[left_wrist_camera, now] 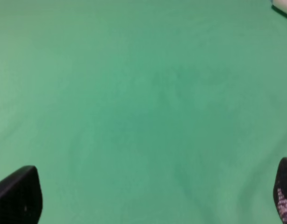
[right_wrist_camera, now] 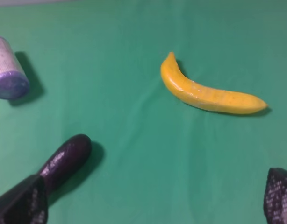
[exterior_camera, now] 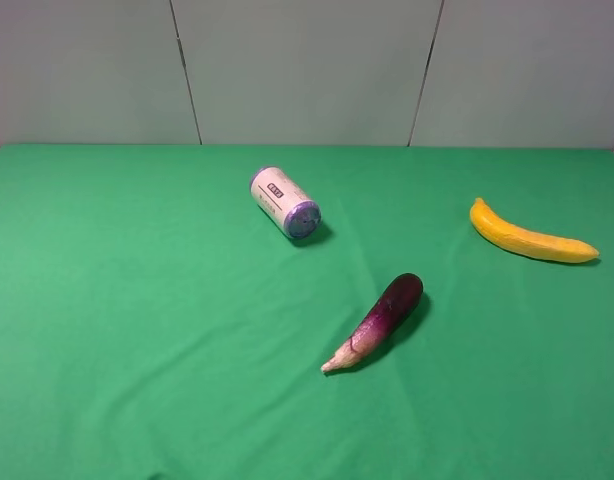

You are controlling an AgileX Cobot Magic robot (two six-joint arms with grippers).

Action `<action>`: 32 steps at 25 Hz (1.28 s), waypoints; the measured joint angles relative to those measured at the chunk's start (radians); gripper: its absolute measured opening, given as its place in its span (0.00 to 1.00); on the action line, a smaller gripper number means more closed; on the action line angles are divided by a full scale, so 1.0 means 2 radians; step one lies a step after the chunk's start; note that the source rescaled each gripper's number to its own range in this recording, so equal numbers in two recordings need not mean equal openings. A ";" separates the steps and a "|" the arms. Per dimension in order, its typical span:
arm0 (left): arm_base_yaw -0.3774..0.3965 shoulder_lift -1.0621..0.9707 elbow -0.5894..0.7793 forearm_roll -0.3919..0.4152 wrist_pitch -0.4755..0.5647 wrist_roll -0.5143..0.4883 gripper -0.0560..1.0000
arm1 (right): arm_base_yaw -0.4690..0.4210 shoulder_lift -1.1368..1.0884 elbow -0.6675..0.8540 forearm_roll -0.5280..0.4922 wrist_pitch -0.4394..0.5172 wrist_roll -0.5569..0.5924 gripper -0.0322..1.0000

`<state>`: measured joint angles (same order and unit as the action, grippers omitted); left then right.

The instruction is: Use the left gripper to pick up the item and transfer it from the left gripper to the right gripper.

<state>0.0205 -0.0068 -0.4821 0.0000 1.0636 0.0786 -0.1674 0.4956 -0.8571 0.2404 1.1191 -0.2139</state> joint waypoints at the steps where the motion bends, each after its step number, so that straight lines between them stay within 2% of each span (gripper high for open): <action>1: 0.000 0.000 0.000 0.000 0.000 0.000 1.00 | 0.000 -0.013 0.008 -0.002 0.000 0.000 1.00; 10: 0.000 0.000 0.000 0.000 0.000 0.000 1.00 | 0.000 -0.174 0.130 -0.006 -0.014 0.002 1.00; 14: 0.000 0.000 0.000 0.000 0.000 0.000 1.00 | 0.000 -0.237 0.170 -0.022 -0.028 0.021 1.00; 21: 0.000 0.000 0.000 0.000 0.000 0.000 1.00 | 0.000 -0.250 0.175 -0.073 -0.040 0.079 1.00; 28: 0.000 0.000 0.000 0.000 0.000 0.000 1.00 | 0.002 -0.250 0.179 -0.094 -0.049 0.084 1.00; 32: 0.000 0.000 0.000 0.000 0.001 0.000 1.00 | 0.028 -0.250 0.179 -0.096 -0.051 0.086 1.00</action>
<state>0.0205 -0.0068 -0.4821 0.0000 1.0646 0.0779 -0.1123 -0.0039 -0.4992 0.0485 1.0175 -0.0427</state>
